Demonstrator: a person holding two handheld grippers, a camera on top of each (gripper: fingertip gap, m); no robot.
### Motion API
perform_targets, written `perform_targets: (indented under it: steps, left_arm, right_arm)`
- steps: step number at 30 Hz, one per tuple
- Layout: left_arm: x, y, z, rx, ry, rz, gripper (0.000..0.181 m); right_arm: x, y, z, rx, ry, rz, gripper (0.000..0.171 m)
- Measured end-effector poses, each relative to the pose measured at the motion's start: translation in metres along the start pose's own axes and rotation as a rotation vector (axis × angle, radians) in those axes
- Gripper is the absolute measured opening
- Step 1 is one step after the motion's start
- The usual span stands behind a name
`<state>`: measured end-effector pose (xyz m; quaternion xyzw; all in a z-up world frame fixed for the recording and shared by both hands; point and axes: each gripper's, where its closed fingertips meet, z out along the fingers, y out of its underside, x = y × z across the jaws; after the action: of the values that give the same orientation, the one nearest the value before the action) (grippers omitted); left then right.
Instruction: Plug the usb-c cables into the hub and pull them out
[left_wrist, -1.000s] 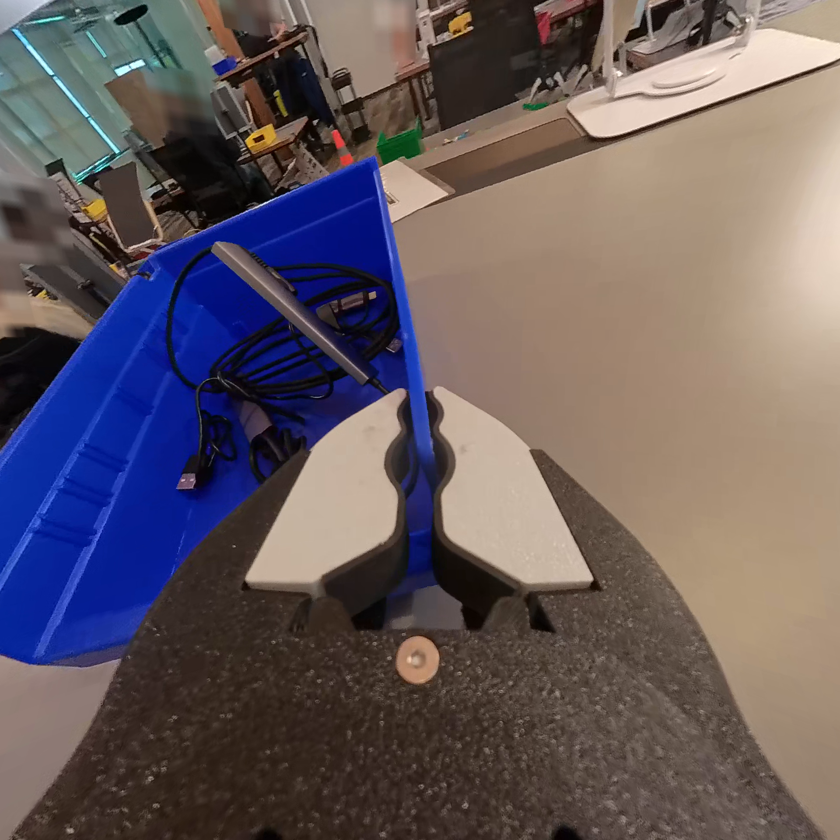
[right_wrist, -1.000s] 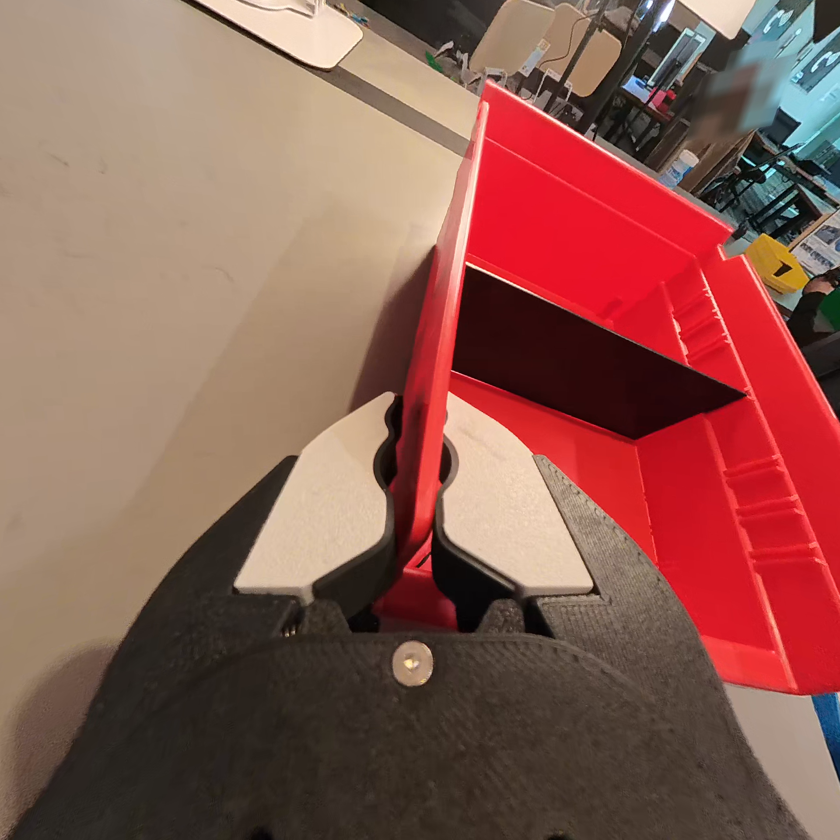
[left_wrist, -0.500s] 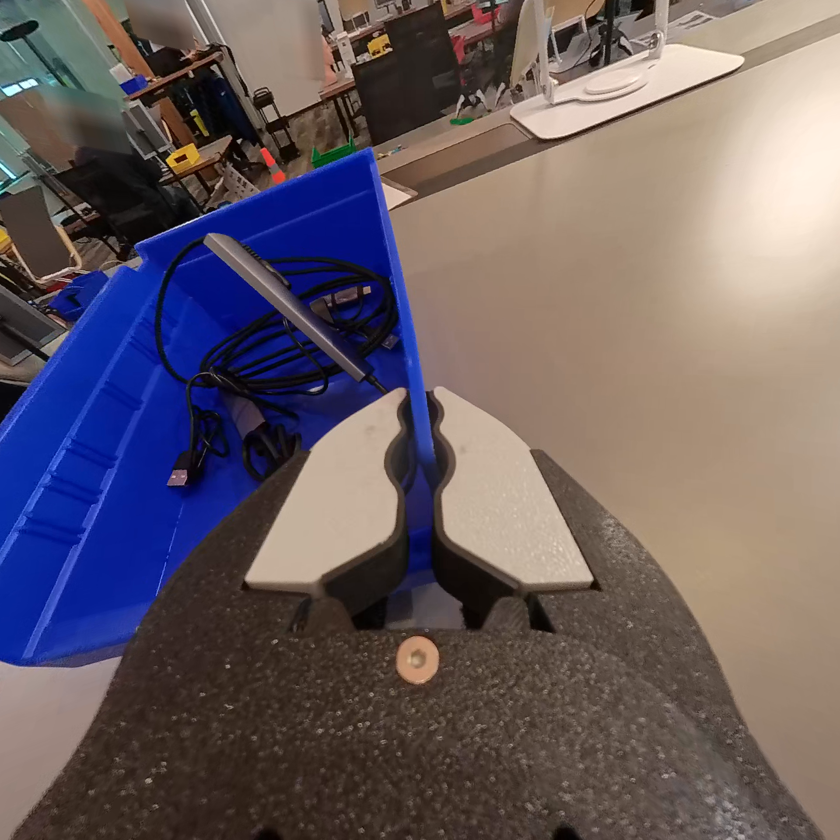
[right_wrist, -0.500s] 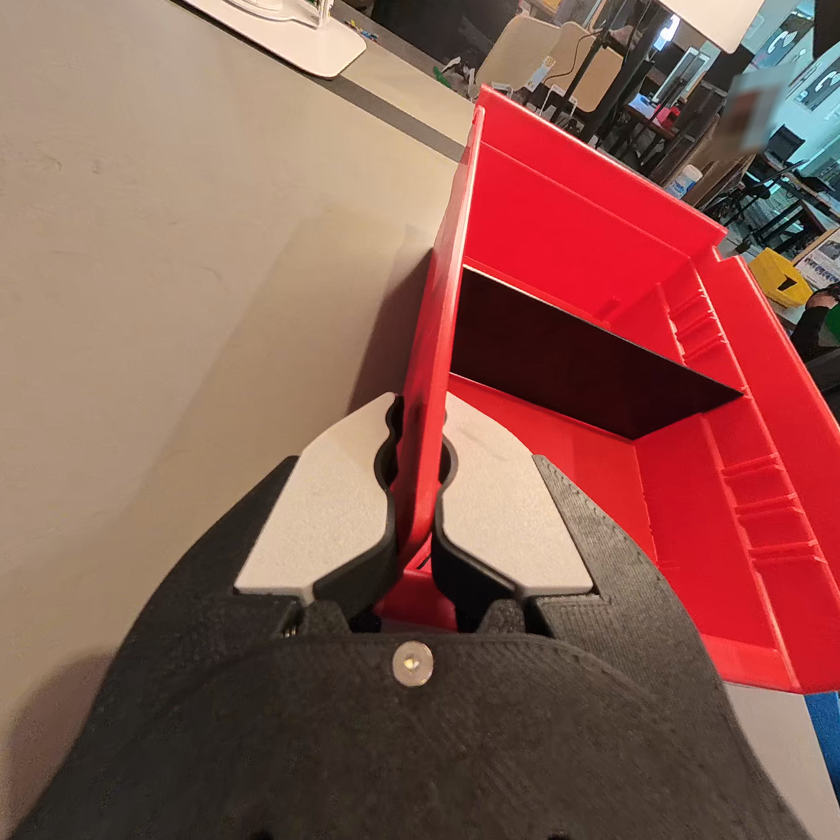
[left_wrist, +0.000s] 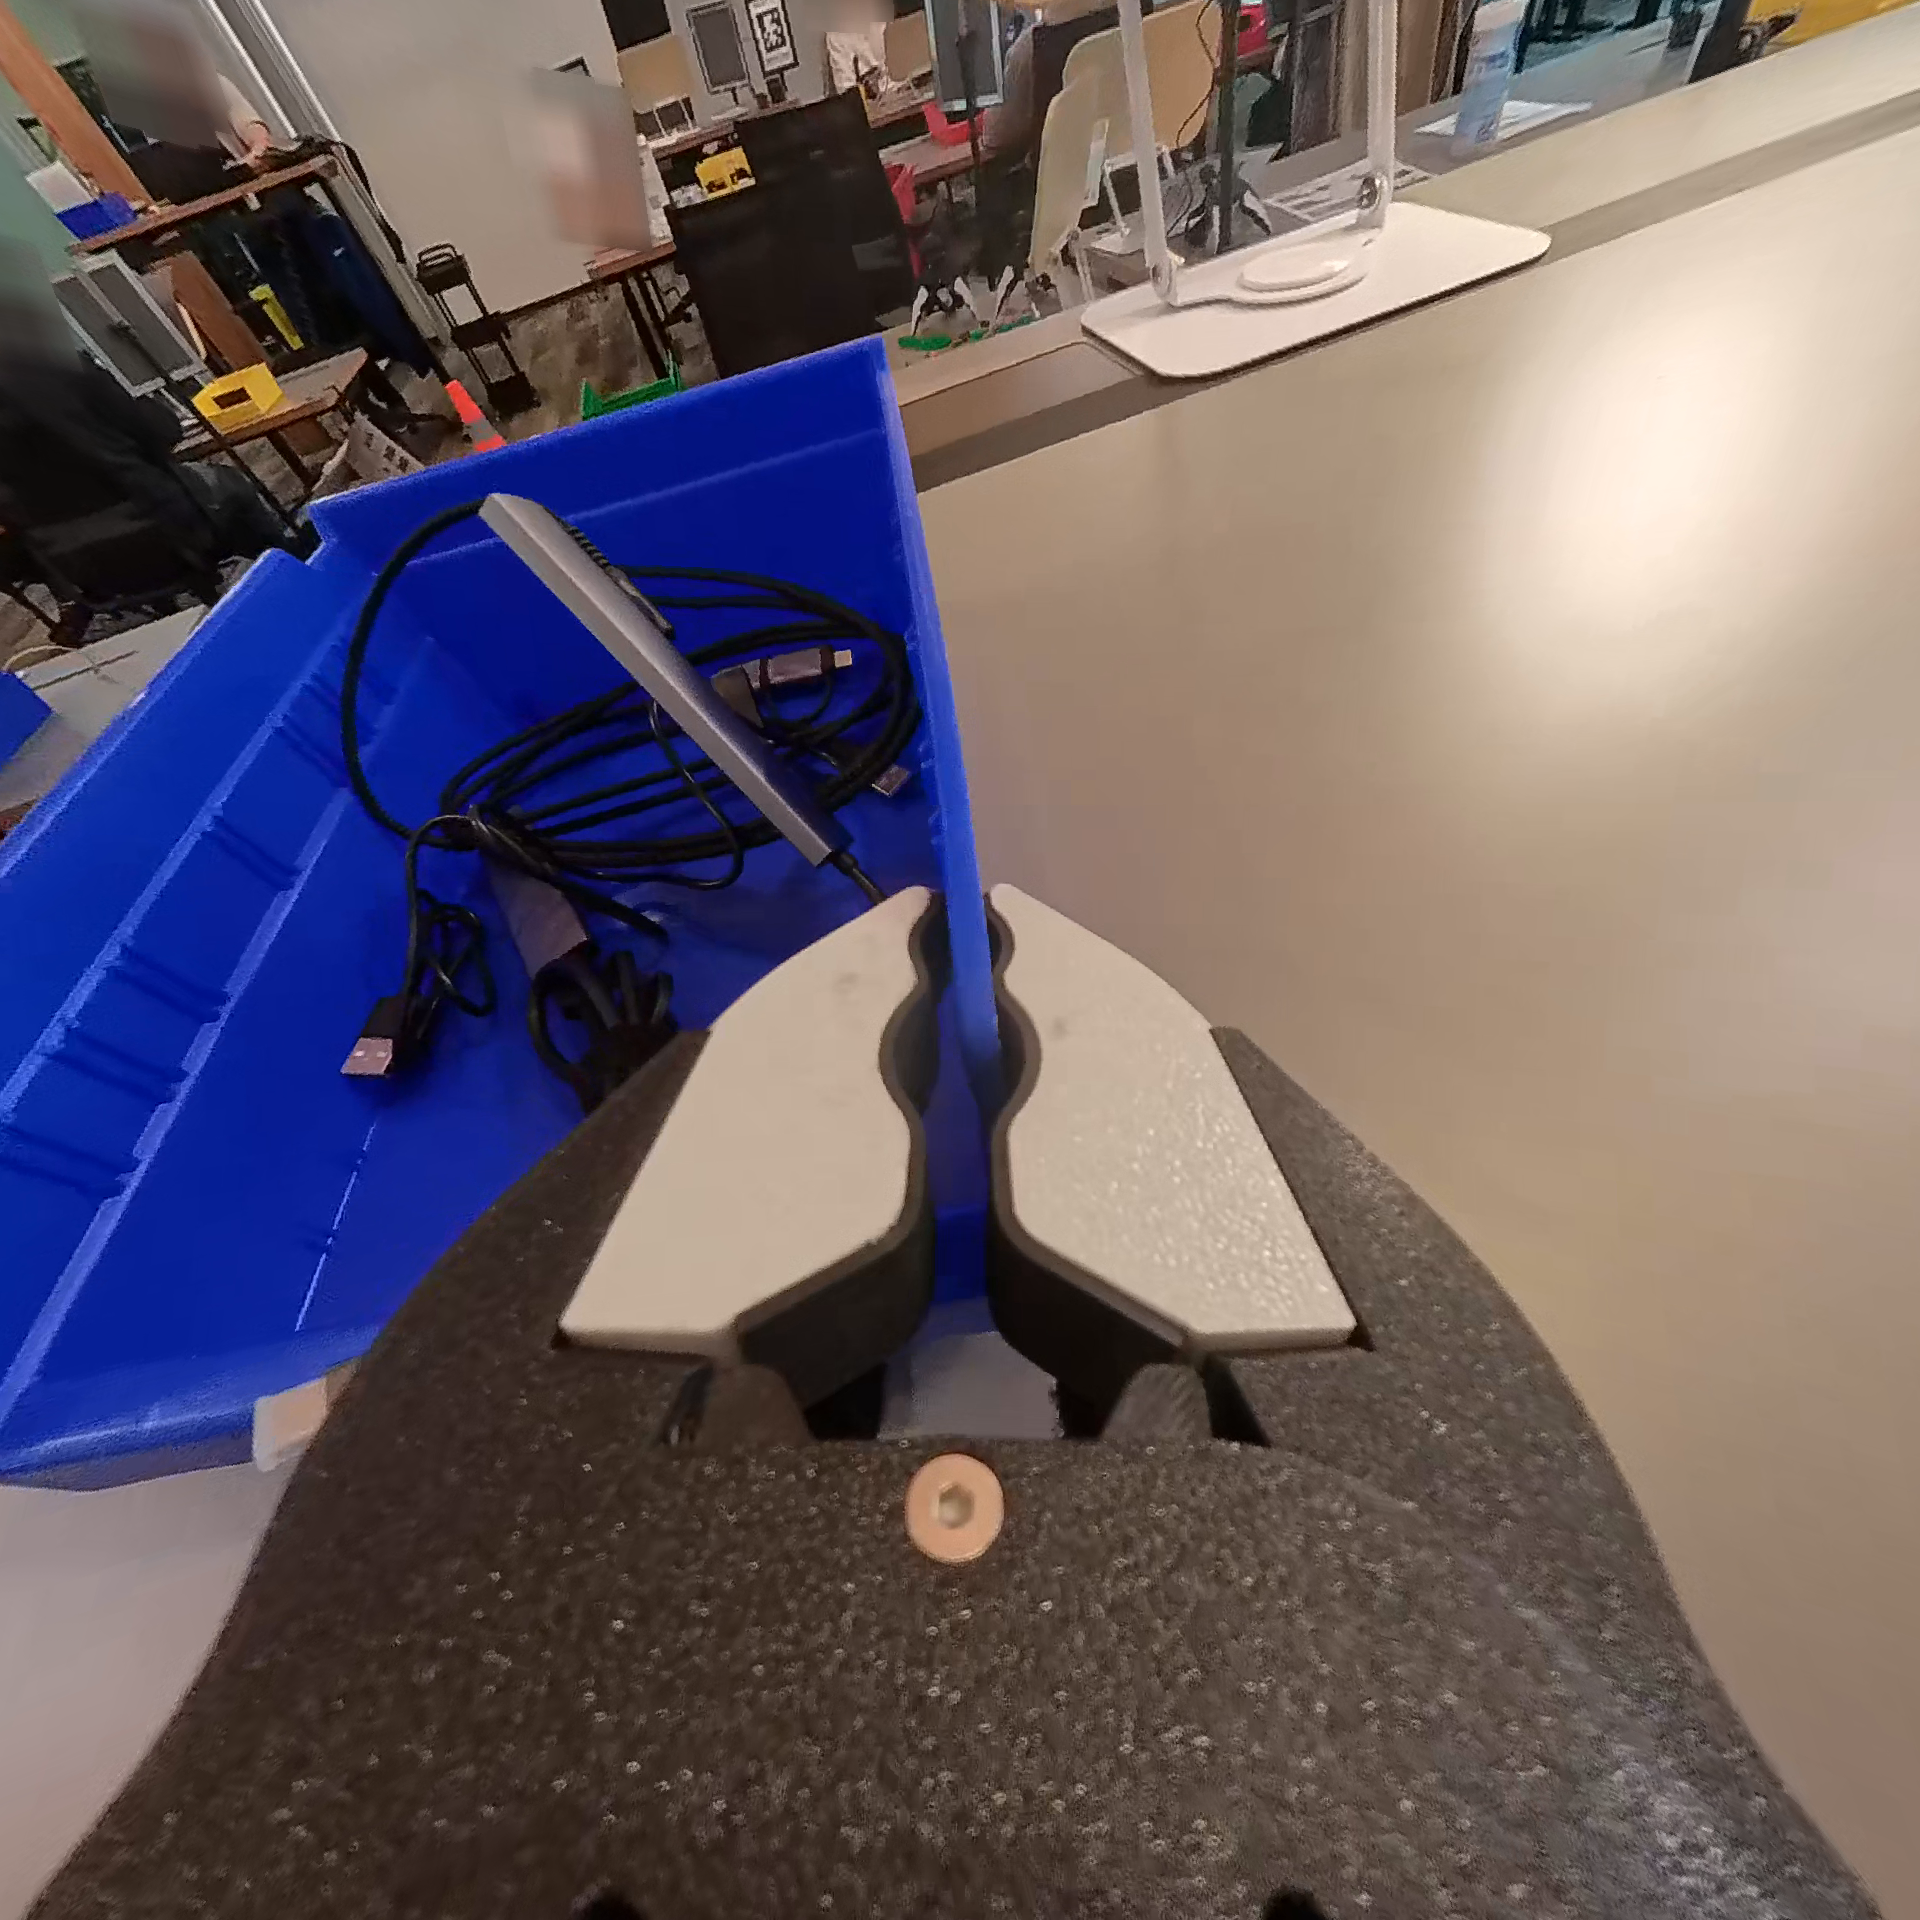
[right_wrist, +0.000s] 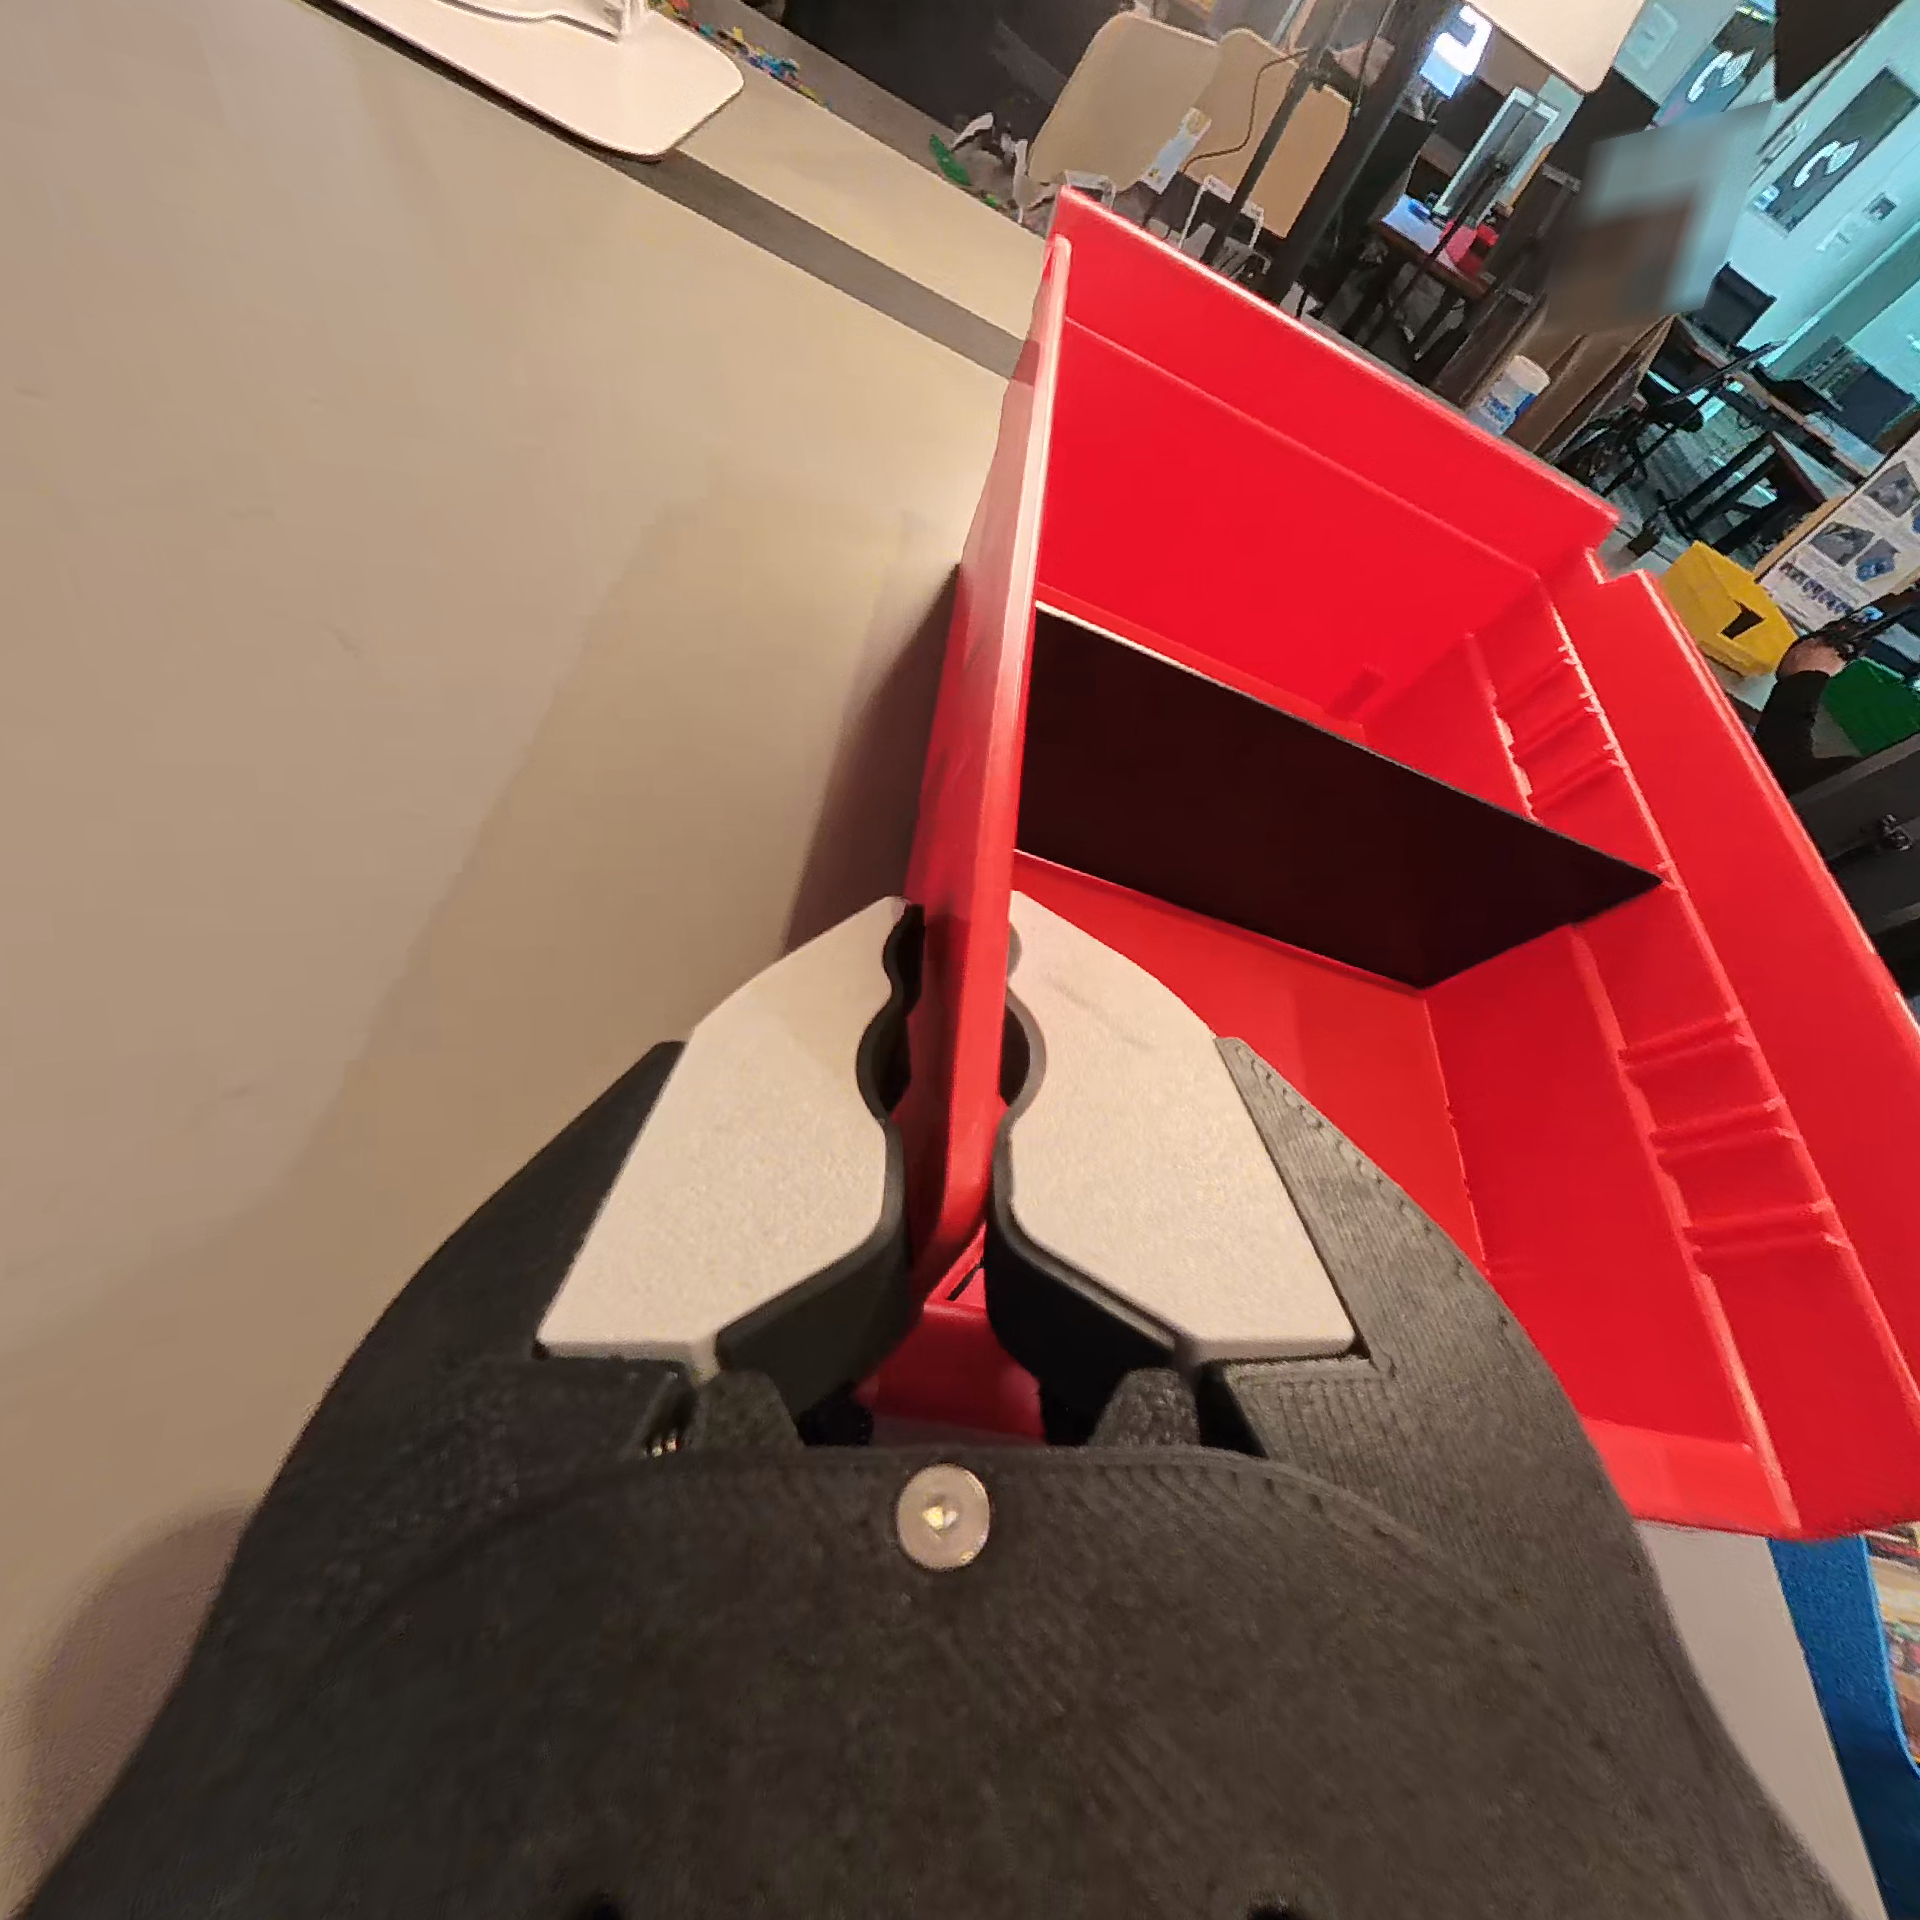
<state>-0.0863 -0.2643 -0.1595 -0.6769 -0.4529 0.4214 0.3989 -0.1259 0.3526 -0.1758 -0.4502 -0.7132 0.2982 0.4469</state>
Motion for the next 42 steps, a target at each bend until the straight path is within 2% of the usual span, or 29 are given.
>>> perform_targets:
  steps: [9, 13, 16, 20, 23, 27, 29, 34, 42]
  left_arm:
    - [-0.013, -0.003, 0.014, 0.010, 0.022, 0.013, 0.005]
    - [0.000, -0.015, -0.008, 0.080, 0.063, 0.012, 0.031]
    - [-0.005, -0.034, -0.035, 0.176, 0.097, -0.071, 0.030]
    - [-0.045, -0.055, -0.044, 0.190, 0.062, -0.198, 0.028]
    - [-0.075, -0.059, -0.018, 0.081, 0.022, -0.254, 0.032]
    - [-0.077, -0.047, 0.042, -0.170, 0.092, -0.280, 0.049]
    - [-0.085, -0.043, 0.068, -0.231, 0.060, -0.266, 0.050]
    - [-0.089, -0.030, 0.111, -0.367, 0.055, -0.267, 0.052]
    - [-0.082, -0.010, 0.135, -0.463, 0.023, -0.180, 0.042]
  right_arm:
    - [0.017, 0.002, 0.012, -0.044, 0.047, 0.016, 0.012]
    - [0.024, 0.010, -0.017, -0.092, 0.145, 0.018, 0.032]
    - [0.022, 0.016, -0.049, -0.113, 0.209, 0.026, 0.037]
    - [-0.023, 0.001, -0.075, -0.063, 0.129, 0.079, 0.033]
    - [-0.080, -0.018, -0.070, -0.023, -0.013, 0.130, 0.032]
    - [-0.163, -0.041, -0.048, -0.011, -0.192, 0.202, 0.032]
    - [-0.197, -0.043, -0.037, -0.039, -0.240, 0.184, 0.031]
    - [-0.218, -0.043, -0.030, -0.093, -0.177, 0.003, 0.032]
    - [-0.218, -0.037, -0.026, -0.137, -0.210, 0.040, 0.032]
